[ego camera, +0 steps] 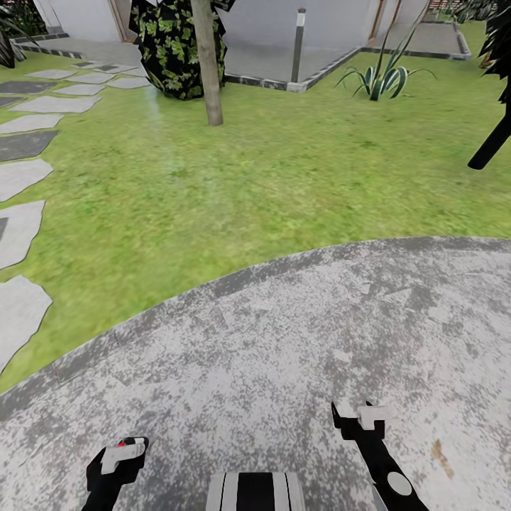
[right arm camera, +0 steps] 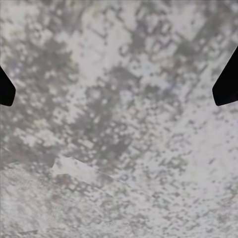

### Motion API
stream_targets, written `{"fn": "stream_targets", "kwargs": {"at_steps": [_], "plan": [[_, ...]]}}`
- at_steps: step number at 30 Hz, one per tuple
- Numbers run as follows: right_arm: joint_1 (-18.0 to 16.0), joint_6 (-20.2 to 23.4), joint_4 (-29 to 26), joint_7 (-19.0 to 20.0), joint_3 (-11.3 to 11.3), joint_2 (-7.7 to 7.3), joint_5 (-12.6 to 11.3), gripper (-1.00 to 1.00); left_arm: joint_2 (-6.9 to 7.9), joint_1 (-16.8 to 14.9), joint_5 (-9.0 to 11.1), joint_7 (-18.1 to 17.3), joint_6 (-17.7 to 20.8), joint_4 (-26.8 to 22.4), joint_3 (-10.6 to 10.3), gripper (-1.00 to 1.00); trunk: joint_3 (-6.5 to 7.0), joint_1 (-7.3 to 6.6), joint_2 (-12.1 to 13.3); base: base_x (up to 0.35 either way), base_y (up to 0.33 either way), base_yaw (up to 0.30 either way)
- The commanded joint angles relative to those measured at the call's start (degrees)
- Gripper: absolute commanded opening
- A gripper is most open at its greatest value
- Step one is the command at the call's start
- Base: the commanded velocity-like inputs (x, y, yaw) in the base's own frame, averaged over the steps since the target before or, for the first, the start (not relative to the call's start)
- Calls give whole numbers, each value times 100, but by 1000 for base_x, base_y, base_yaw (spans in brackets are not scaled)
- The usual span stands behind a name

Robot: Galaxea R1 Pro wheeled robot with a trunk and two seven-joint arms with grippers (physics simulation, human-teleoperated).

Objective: In the garden, pick up the pesticide atomizer on the floor and spray pesticide onto both trees until each tree trunk is fully covered.

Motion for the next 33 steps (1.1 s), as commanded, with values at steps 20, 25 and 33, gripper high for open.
{"fn": "stream_targets", "kwargs": {"at_steps": [20,25,33], "plan": [[-2,-17,12,-4,-1,0,7,100,-1,-2,-25,20,-7,5,16,100,-23,-1,-1,0,0,-9],[-2,-17,12,-9,-1,0,4,100,-1,-3,-25,19,-7,6,16,100,-25,-1,-1,19,0,-5],[-2,-17,5,-8,-1,0,2,100,3,-3,-25,19,-8,5,16,100,-25,-1,-1,36,0,0]]}}
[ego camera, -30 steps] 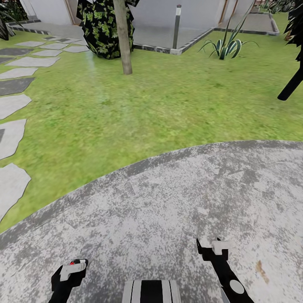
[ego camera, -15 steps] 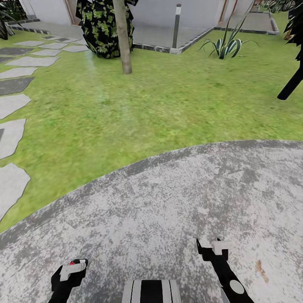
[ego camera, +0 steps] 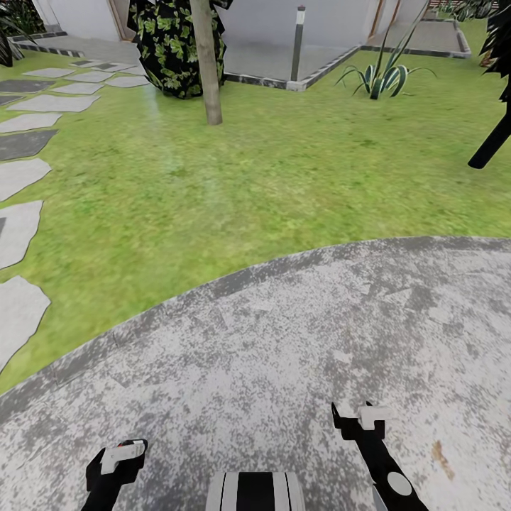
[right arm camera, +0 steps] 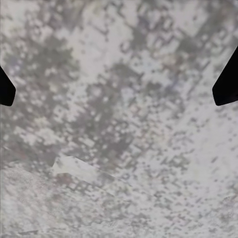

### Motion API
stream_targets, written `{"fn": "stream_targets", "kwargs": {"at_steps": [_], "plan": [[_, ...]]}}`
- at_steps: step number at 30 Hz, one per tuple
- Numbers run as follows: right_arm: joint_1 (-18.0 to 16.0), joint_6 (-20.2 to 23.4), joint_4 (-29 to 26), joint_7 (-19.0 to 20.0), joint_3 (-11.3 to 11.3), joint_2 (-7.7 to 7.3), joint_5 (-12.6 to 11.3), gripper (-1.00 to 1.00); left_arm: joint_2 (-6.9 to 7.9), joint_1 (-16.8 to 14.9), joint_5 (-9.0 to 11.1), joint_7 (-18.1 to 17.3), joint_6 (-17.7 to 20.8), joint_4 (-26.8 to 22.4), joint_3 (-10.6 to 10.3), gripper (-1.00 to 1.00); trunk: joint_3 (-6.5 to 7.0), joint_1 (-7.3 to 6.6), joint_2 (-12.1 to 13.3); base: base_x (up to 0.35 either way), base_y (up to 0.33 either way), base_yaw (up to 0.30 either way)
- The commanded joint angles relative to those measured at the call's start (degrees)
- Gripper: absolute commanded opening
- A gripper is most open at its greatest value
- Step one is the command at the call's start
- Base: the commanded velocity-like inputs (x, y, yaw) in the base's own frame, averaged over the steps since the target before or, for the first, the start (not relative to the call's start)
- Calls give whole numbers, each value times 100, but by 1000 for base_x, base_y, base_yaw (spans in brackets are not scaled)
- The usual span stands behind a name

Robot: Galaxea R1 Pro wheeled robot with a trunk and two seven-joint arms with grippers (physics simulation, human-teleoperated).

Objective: In the garden, pick up the pesticide atomizer on the floor and spray pesticide onto both trees until each tree trunk is fully covered.

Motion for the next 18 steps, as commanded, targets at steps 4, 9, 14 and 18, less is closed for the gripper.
{"fn": "stream_targets", "kwargs": {"at_steps": [4,9,14,18], "plan": [[-2,-17,2,-5,-1,0,2,100,-4,-3,-24,19,-18,5,8,100,-3,-1,-1,2,0,0],[-2,-17,2,0,2,0,4,100,-5,-3,-24,19,-25,5,8,100,-3,-1,-1,0,0,0],[-7,-29,132,-27,-44,78,-125,100,-41,129,-24,45,44,33,7,100,-3,-1,-1,0,0,0],[-7,-38,195,-23,-20,42,-131,100,-46,168,-18,48,44,31,8,100,-3,-1,-1,0,0,0]]}}
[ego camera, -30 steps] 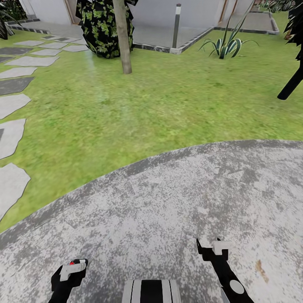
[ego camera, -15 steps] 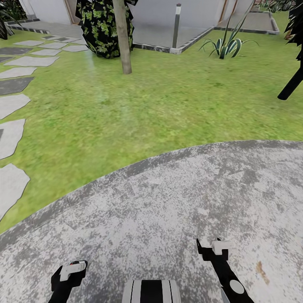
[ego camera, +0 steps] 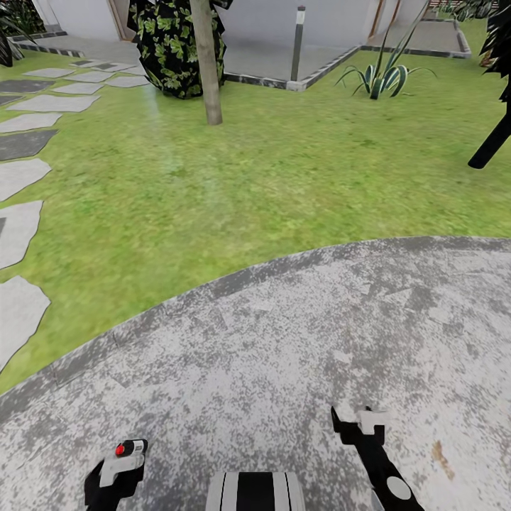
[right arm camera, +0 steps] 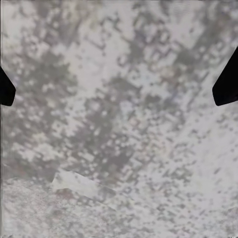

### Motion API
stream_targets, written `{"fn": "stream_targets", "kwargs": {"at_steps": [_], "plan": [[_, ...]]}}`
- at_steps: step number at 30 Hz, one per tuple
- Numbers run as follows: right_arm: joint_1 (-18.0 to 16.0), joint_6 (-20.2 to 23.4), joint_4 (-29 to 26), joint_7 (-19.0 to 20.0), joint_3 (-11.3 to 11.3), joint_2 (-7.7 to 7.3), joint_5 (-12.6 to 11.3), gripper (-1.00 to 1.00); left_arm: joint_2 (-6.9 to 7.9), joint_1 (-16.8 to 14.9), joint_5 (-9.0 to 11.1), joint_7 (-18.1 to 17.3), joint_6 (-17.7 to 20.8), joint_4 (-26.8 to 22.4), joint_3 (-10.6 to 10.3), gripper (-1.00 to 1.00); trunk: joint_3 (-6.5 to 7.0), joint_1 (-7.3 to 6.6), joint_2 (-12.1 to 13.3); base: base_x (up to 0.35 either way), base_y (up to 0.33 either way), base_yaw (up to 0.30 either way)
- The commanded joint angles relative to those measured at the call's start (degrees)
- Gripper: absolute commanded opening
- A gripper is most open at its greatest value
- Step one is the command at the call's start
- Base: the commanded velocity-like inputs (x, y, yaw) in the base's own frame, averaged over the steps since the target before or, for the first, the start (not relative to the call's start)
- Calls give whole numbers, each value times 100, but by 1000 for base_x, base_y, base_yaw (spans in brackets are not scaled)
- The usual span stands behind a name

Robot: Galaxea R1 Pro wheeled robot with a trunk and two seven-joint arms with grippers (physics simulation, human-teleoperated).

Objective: In the garden, pick up the pesticide atomizer on the floor and spray pesticide onto both trees until each tree trunk is fully covered.

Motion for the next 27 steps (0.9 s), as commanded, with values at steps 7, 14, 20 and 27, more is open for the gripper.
{"fn": "stream_targets", "kwargs": {"at_steps": [7,14,20,27], "plan": [[-2,-43,-48,-5,18,-26,-13,100,-1,20,-22,23,-20,4,14,100,-3,-1,-1,0,0,0],[-2,-91,-35,-11,5,-27,-8,100,-3,28,-21,24,-19,4,17,100,-3,-1,-1,0,-16,89],[-4,-93,-42,-9,4,-31,-8,100,-5,29,-20,24,-25,4,19,100,-3,-1,-1,0,-186,239],[-4,-93,-55,-5,4,-35,-8,100,-1,29,-17,24,-40,-10,27,100,-3,-1,-1,0,-38,52]]}}
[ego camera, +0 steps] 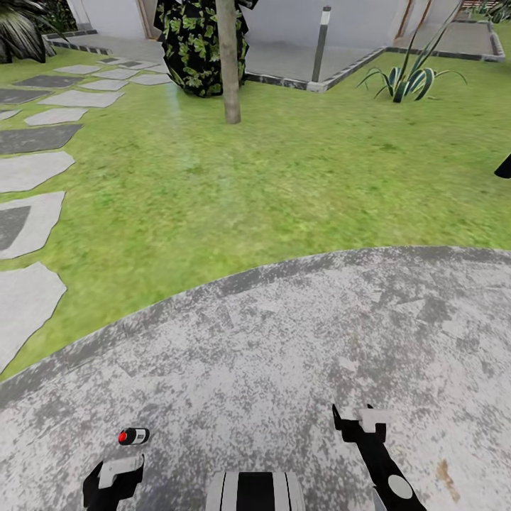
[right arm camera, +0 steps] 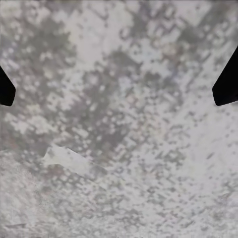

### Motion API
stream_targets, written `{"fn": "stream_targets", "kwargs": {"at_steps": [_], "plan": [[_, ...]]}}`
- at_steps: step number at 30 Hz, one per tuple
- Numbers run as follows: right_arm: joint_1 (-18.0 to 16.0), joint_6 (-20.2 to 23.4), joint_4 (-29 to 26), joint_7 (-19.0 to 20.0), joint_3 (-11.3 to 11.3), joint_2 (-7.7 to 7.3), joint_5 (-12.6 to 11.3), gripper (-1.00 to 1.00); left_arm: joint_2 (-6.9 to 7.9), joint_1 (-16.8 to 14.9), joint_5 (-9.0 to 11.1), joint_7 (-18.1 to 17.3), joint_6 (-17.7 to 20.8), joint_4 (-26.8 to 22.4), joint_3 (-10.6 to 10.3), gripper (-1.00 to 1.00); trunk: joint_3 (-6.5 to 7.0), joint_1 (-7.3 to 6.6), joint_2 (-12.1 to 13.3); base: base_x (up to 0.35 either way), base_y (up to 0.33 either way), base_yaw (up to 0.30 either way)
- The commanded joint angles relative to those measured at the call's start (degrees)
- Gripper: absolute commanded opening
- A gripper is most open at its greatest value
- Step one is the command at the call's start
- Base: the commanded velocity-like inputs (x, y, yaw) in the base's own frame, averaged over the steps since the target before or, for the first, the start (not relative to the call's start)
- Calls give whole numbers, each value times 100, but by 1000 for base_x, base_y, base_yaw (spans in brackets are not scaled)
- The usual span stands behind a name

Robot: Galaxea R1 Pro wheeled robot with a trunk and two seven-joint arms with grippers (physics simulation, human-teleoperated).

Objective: In the garden, pick up the pesticide atomizer on the floor and spray pesticide onto both trees until each tree trunk is fully covered.

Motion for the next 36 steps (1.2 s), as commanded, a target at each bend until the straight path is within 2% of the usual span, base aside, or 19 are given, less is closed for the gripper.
{"fn": "stream_targets", "kwargs": {"at_steps": [1,6,7,8,11,13,16,34,36], "plan": [[-2,-16,-13,-1,2,-1,-11,100,1,-3,-22,18,-20,-11,11,100,-3,-1,-1,0,-6,9],[-3,4,-610,6,11,11,-10,100,-4,-3,-20,18,-36,-116,20,100,-3,-1,-1,0,-2,3],[-3,17,-852,4,11,16,-8,100,-2,-3,-20,18,-69,-171,26,100,-3,-1,-1,0,0,0],[-3,171,-1936,-8,15,25,-10,100,3,-3,-20,18,-418,-347,33,100,-3,-1,-1,0,0,0],[-3,399,-2337,0,22,19,-28,100,2,-3,-20,18,-547,-351,36,100,-3,-1,-1,0,0,0],[-3,458,-2416,5,21,14,-33,100,3,-3,-20,18,-775,-326,39,100,-3,-1,-1,0,0,0],[-3,469,-2412,6,20,10,-28,100,3,-3,-20,18,-910,-307,41,100,-3,-1,-1,0,0,0],[-3,469,-2389,7,25,8,-10,100,-1,-3,-20,18,-999,-368,40,100,-3,-1,-1,0,0,0],[-3,470,-2390,7,22,8,-10,100,-2,-3,-20,18,-999,-368,38,100,-48,4,-4,0,0,0]]}}
